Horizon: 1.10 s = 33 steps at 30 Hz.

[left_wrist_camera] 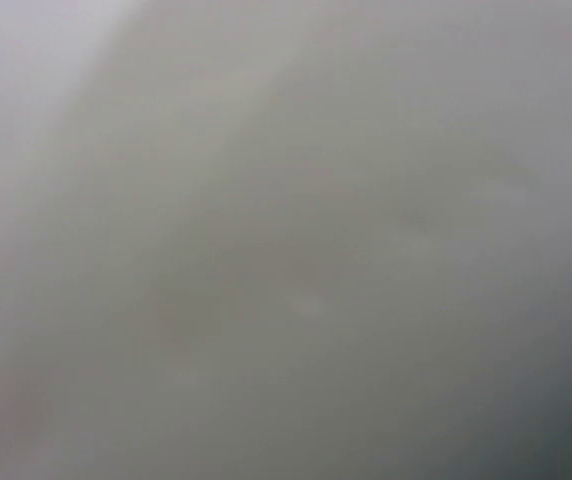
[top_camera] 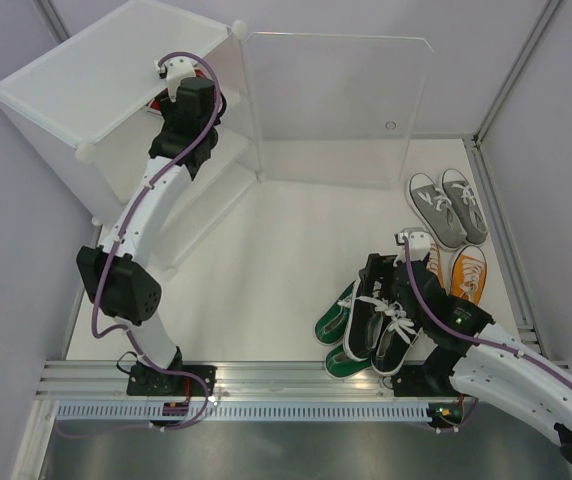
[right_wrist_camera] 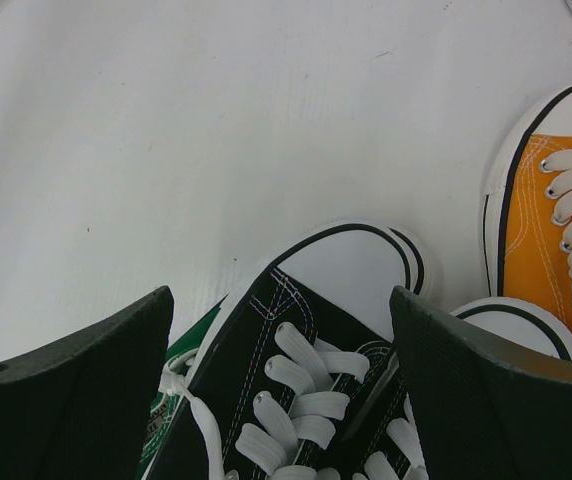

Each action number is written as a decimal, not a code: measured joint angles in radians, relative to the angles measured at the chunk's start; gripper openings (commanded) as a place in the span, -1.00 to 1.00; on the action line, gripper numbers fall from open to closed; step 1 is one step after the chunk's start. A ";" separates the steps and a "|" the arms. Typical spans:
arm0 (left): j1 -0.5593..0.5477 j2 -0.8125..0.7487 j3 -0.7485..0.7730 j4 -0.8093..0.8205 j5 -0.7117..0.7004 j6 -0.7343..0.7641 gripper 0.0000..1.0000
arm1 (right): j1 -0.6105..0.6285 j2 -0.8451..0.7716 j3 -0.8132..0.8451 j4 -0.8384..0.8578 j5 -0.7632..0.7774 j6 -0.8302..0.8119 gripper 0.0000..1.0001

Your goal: Place and organize the shoes in the shoe cabinet

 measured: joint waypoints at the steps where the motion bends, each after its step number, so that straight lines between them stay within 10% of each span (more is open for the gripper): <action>1: 0.000 -0.003 -0.002 -0.001 0.014 0.002 0.39 | 0.000 0.002 0.000 0.000 0.000 0.000 0.85; 12: -0.013 -0.013 -0.015 0.006 0.076 -0.001 0.93 | 0.000 0.005 0.000 0.000 -0.001 0.000 0.85; 33: -0.103 -0.082 -0.109 -0.013 0.117 -0.055 0.89 | 0.000 0.006 0.000 0.000 -0.002 0.000 0.84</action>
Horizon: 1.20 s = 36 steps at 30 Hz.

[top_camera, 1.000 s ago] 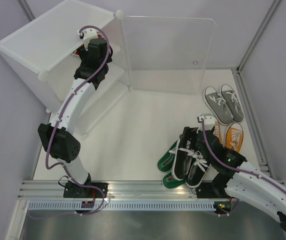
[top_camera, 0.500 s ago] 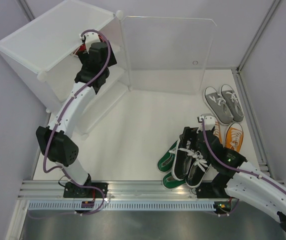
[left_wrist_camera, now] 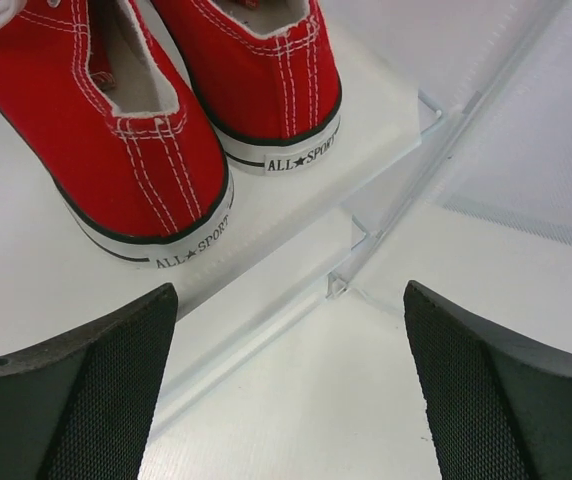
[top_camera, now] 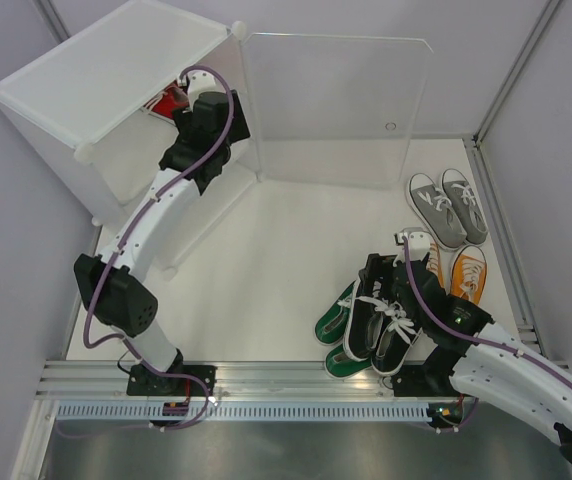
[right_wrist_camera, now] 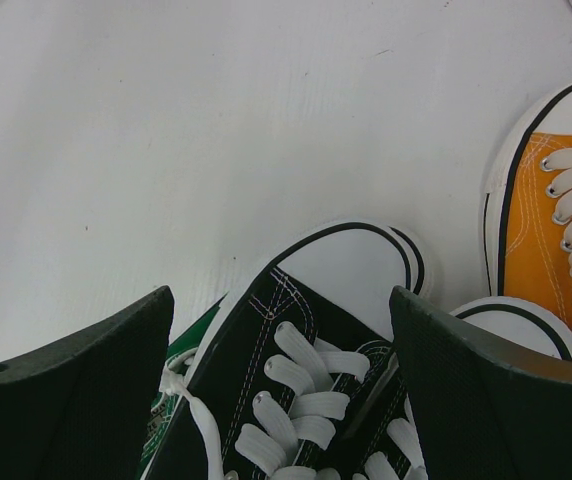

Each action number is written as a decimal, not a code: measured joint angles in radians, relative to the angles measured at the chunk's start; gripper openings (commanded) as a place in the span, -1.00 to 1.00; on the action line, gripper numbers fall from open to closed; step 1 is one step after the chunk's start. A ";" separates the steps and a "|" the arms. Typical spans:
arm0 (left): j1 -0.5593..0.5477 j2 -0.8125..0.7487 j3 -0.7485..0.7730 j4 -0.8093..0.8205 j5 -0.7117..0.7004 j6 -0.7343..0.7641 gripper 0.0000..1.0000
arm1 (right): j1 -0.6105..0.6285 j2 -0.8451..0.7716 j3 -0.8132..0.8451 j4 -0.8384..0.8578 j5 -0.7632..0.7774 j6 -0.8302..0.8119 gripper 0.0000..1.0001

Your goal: Place and organize the shoes in the shoe cabinet

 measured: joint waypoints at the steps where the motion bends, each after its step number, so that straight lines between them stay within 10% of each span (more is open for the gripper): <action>1: 0.000 0.002 0.002 0.000 -0.003 0.000 0.86 | 0.000 0.000 0.000 0.000 0.000 0.000 0.84; 36: 0.012 0.342 0.404 -0.018 0.016 0.151 0.87 | 0.000 0.004 0.000 0.000 0.000 0.000 0.84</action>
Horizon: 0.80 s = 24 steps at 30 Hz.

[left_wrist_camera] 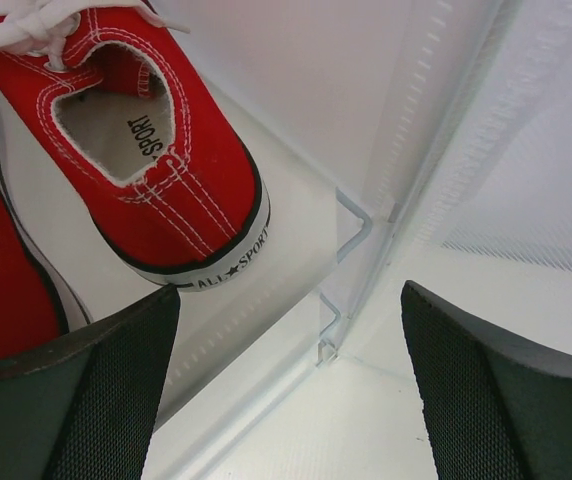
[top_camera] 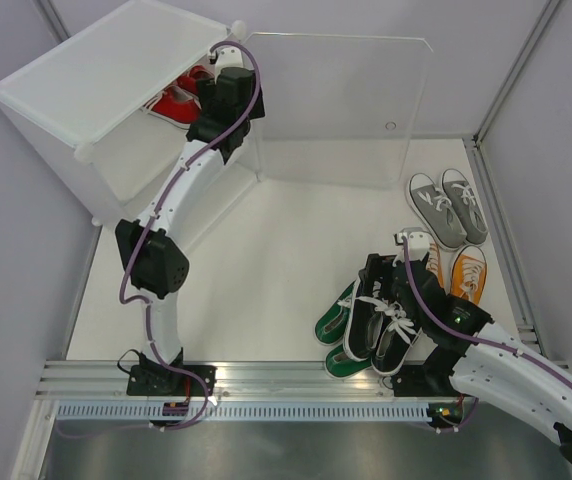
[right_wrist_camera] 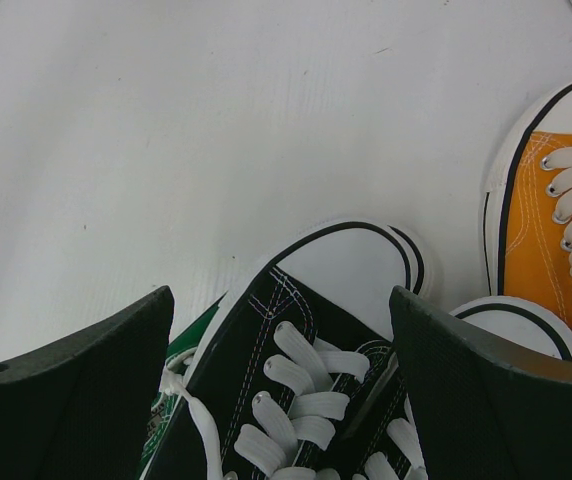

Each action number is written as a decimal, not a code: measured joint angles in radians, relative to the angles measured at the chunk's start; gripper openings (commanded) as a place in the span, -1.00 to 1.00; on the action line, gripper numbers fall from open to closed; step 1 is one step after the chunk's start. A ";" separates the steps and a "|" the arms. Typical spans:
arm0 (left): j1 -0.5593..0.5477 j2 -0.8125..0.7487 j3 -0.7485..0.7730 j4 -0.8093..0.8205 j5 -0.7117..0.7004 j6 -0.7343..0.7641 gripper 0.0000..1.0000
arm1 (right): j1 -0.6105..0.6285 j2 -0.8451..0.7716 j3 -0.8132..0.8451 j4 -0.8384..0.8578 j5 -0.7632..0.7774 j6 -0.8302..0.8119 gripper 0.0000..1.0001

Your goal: Place and organize the shoes in the shoe cabinet

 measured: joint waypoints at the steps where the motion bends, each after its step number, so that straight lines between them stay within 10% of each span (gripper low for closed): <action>1: 0.000 0.001 0.000 0.002 0.006 0.000 0.87 | 0.000 0.000 0.000 0.000 0.000 0.000 0.83; 24: -0.048 -0.341 -0.307 0.022 -0.127 -0.032 0.86 | 0.000 -0.004 0.000 0.000 0.000 0.000 0.84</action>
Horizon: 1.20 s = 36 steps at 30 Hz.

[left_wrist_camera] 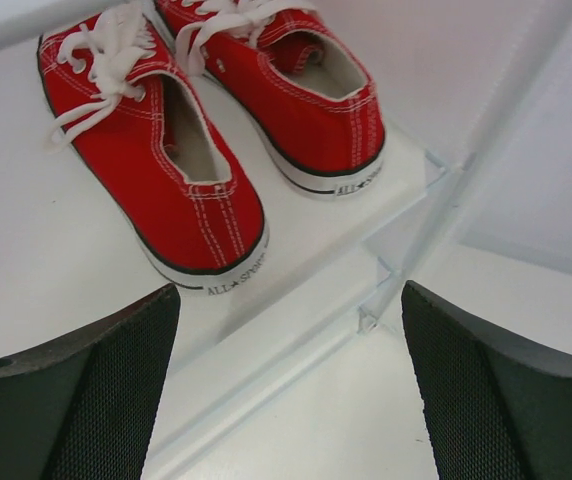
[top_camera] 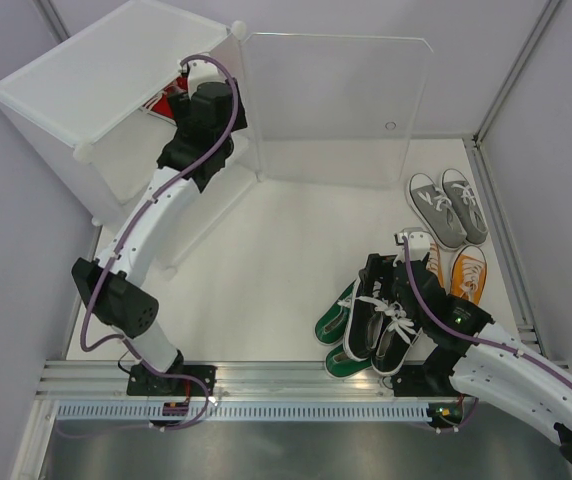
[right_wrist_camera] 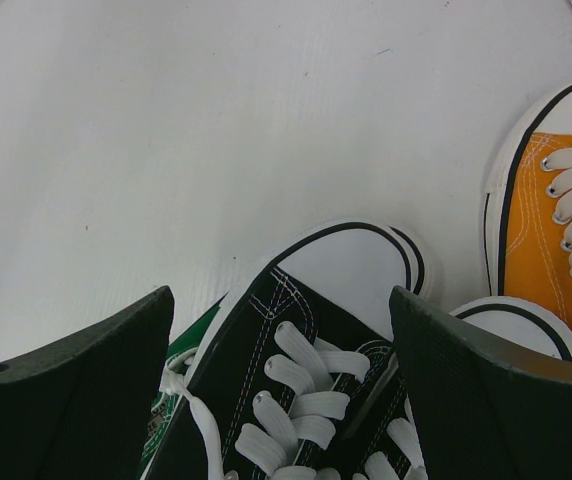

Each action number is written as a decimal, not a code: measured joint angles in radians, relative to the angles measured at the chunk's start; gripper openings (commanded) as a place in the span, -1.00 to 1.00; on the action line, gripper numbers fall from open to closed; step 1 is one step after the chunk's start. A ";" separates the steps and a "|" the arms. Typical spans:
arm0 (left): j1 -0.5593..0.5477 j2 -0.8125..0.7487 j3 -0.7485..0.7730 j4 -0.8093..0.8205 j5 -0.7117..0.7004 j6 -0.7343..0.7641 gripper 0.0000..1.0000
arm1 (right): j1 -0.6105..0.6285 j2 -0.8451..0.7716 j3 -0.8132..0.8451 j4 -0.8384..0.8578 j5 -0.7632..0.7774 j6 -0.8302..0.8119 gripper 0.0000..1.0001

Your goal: Place and organize the shoes in the shoe cabinet

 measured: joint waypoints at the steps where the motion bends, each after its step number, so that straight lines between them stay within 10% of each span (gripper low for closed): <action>1: 0.008 0.000 -0.008 0.000 -0.006 0.000 0.86 | 0.000 0.000 0.000 0.000 0.000 0.000 0.83; 26: 0.093 0.170 0.120 -0.025 0.024 -0.002 0.91 | 0.000 0.009 0.000 0.000 -0.002 0.000 0.83; 36: 0.013 -0.061 -0.113 -0.075 0.140 -0.033 1.00 | 0.000 0.013 0.064 -0.072 -0.020 0.021 0.83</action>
